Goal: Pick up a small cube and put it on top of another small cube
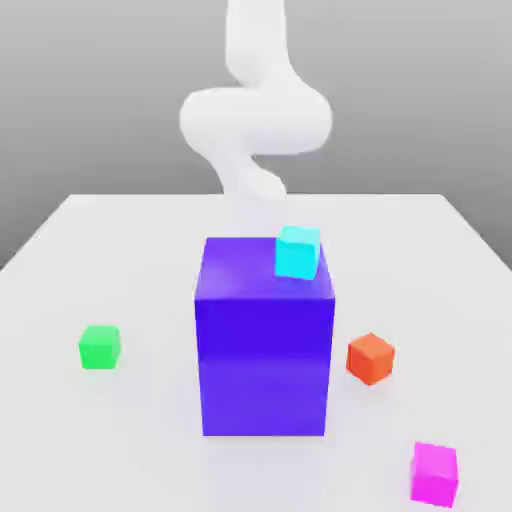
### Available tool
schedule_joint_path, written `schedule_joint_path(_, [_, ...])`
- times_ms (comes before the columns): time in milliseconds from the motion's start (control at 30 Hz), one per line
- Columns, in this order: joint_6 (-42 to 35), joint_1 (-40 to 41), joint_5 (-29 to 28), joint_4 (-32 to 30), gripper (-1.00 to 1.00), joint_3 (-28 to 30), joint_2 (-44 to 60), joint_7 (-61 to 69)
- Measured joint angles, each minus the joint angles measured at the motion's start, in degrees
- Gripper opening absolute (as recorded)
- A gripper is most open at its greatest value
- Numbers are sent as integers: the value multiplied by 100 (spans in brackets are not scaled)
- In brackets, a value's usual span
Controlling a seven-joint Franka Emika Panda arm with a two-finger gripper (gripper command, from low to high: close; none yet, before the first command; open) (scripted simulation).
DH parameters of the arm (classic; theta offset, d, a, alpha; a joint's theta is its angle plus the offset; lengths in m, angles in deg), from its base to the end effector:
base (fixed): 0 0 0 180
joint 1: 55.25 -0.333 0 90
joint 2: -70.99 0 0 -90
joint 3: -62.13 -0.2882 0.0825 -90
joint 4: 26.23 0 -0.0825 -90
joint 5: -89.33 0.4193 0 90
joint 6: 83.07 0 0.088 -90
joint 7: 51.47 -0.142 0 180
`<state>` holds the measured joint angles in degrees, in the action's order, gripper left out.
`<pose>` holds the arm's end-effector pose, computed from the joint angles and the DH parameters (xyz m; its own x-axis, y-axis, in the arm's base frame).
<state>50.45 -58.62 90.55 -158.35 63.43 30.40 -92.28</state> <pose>0.4567 0.0155 0.6301 0.5897 -0.6477 0.4824 -0.4550 -0.7599 -0.4642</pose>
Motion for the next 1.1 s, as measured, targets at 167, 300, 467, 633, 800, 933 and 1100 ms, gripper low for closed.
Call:
schedule_joint_path(167, [355,-621,289,-68,0,201,1078,1059])
schedule_joint_path(300, [630,-1049,511,-120,0,294,1915,1877])
schedule_joint_path(467, [969,-1440,747,-184,0,255,2957,2872])
schedule_joint_path(633, [1328,-1803,787,-255,0,108,3983,3727])
schedule_joint_path(800, [1711,-2008,506,-335,0,-15,4981,4353])
schedule_joint_path(933, [2042,-2195,46,-385,0,-41,5759,4643])
schedule_joint_path(1100, [2774,-2220,-26,-215,-100,-60,6755,4710])
